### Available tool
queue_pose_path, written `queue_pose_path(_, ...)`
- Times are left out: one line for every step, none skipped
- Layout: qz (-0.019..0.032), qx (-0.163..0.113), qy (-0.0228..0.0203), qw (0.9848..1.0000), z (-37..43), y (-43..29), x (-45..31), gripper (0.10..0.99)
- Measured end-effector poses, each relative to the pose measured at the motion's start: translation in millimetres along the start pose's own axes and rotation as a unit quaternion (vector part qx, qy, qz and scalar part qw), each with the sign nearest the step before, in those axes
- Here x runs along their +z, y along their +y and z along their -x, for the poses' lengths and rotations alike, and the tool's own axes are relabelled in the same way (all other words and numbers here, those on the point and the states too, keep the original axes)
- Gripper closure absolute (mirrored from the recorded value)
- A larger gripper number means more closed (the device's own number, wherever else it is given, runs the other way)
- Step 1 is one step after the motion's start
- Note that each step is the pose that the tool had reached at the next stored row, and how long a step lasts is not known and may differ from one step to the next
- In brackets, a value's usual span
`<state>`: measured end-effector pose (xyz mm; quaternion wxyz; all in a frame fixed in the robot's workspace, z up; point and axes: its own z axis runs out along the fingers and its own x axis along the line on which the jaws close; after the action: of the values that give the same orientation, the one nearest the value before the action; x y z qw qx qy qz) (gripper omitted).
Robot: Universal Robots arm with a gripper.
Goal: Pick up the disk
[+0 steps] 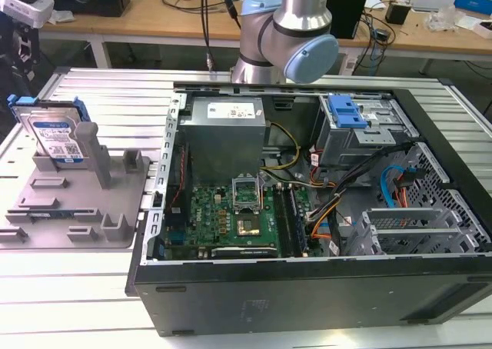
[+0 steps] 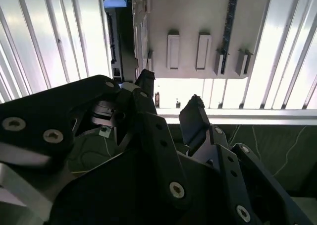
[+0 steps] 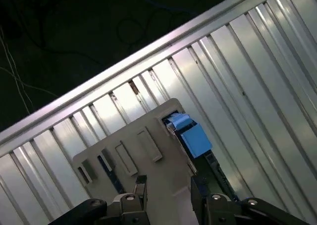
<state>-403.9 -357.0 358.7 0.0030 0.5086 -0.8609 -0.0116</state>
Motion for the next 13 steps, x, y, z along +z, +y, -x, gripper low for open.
queue_pose_path(0.0000, -0.008, 0.0002, 1.0000, 0.0, 0.0, 0.0, 0.604)
queue_pose_path(0.0000, -0.023, 0.0006, 0.9997, 0.0, 0.0, 0.0, 0.604)
queue_pose_path(-0.0001, -0.033, 0.0008, 0.9995, 0.0, 0.0, 0.1, 0.604)
queue_pose_path(-0.0002, -0.040, 0.0010, 0.9992, 0.0, 0.0, 0.2, 0.604)
queue_pose_path(-0.0005, -0.049, 0.0013, 0.9988, 0.0, 0.0, 0.3, 0.604)
queue_pose_path(-0.0006, -0.058, 0.0018, 0.9983, 0.1, 0.0, 0.4, 0.604)
queue_pose_path(-0.0010, -0.071, 0.0026, 0.9974, 0.1, 0.0, 0.6, 0.604)
queue_pose_path(-0.0013, -0.081, 0.0034, 0.9967, 0.0, 0.0, 0.7, 0.604)
queue_pose_path(-0.0016, -0.089, 0.0040, 0.9960, 0.0, 0.0, 0.9, 0.604)
queue_pose_path(-0.0019, -0.097, 0.0046, 0.9953, 0.0, 0.0, 1.0, 0.604)
queue_pose_path(-0.0024, -0.105, 0.0050, 0.9945, 0.0, 0.0, 1.1, 0.604)
queue_pose_path(-0.0034, -0.115, 0.0053, 0.9934, 0.0, 0.0, 1.3, 0.604)
queue_pose_path(-0.0044, -0.120, 0.0053, 0.9927, 0.1, 0.0, 1.5, 0.604)
